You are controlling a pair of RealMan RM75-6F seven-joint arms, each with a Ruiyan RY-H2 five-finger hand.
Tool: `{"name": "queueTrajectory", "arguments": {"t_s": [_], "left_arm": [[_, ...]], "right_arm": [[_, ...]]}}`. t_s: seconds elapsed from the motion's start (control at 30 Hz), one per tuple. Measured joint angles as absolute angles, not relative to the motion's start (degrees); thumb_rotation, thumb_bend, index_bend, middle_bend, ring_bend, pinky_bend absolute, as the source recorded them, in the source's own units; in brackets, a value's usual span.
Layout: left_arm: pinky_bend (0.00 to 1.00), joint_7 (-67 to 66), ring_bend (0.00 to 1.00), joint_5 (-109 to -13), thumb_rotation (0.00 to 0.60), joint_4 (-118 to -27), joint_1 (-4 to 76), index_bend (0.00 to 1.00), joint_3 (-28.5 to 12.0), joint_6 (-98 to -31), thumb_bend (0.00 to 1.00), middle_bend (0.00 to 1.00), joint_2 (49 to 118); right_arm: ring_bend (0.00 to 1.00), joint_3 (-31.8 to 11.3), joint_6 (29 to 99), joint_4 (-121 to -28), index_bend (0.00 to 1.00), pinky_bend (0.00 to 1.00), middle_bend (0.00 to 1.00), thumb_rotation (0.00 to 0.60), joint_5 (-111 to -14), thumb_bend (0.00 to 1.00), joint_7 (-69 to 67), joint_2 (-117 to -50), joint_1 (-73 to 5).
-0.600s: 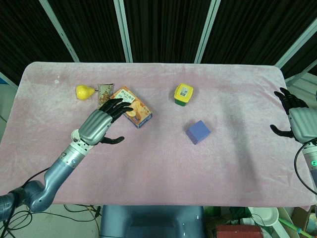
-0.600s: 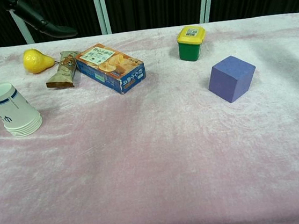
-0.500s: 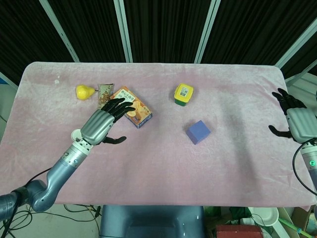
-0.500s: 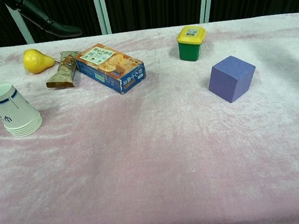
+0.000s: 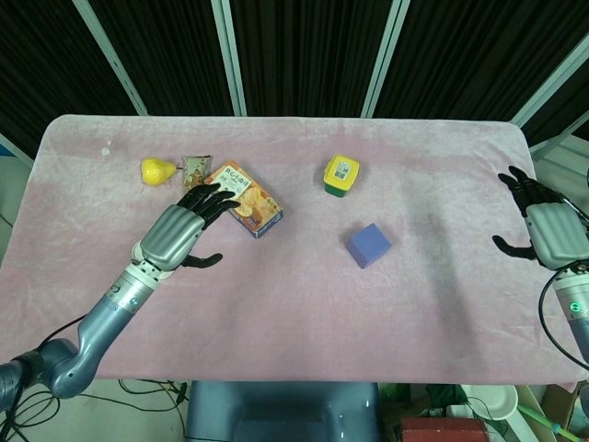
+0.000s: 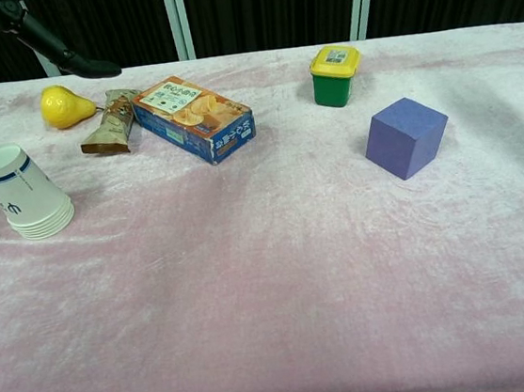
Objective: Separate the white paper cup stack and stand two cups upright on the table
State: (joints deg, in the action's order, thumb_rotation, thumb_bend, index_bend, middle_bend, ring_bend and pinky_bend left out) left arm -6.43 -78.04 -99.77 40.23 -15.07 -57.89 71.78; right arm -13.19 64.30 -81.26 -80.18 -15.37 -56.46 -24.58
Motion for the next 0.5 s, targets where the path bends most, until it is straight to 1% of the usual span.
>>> {"name": "queueTrajectory", "arguments": {"t_s": [0.17, 0.3, 0.5], "left_arm": [[0.09, -8.4, 0.0, -78.3, 0.6, -100.7, 39.8, 0.16, -14.3, -58.8, 0.19, 0.11, 70.3], [0.09, -11.2, 0.0, -77.8, 0.6, -101.7, 39.4, 0.16, -13.9, -59.5, 0.16, 0.11, 69.0], [0.09, -19.6, 0.0, -75.1, 0.6, -103.5, 37.8, 0.16, -12.5, -61.5, 0.16, 0.11, 67.1]], "right_arm": [[0.1, -12.9, 64.8, -82.5, 0.05, 0.18, 0.0, 0.6, -80.0, 0.17, -14.4, -55.9, -24.4], [0.1, -12.7, 65.6, -83.6, 0.05, 0.18, 0.0, 0.6, -79.7, 0.17, -13.4, -55.5, -23.9], [0.1, -11.7, 68.1, -85.2, 0.05, 0.18, 0.0, 0.6, -79.7, 0.17, -12.0, -55.4, -21.9]]}}
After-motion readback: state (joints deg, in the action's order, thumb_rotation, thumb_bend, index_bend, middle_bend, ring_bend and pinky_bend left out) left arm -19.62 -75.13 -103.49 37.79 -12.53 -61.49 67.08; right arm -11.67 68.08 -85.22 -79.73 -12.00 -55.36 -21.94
